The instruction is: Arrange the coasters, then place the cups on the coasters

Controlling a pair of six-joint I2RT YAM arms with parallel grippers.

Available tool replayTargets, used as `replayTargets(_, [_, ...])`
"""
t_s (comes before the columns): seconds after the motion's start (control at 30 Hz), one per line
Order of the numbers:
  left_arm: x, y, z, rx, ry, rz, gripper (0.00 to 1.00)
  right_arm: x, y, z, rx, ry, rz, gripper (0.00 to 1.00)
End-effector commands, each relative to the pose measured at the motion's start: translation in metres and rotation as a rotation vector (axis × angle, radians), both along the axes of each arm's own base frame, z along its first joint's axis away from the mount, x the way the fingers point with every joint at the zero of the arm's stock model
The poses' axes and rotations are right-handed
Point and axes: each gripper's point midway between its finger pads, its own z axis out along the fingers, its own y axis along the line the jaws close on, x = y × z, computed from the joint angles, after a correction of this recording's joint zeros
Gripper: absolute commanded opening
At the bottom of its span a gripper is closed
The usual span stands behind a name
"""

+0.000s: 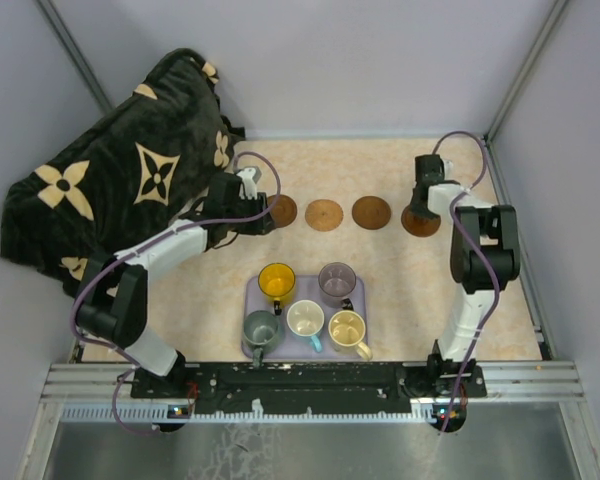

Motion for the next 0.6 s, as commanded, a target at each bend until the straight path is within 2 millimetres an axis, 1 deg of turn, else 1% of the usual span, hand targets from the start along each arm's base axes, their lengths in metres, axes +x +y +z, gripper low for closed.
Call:
replayTargets(0.0, [0.005, -0.002, -0.003, 0.014, -0.01, -0.003, 0.46, 0.013, 0.0, -0.005, 0.004, -0.003, 0.006, 0.19])
replayTargets(0.33, [0.007, -0.002, -0.008, 0.024, -0.004, 0.0, 0.46, 0.024, 0.001, -0.011, 0.004, 0.004, 0.009, 0.21])
replayTargets(0.57, [0.009, 0.001, -0.01, 0.039, -0.006, 0.006, 0.46, 0.027, 0.0, -0.011, 0.003, 0.003, 0.001, 0.21])
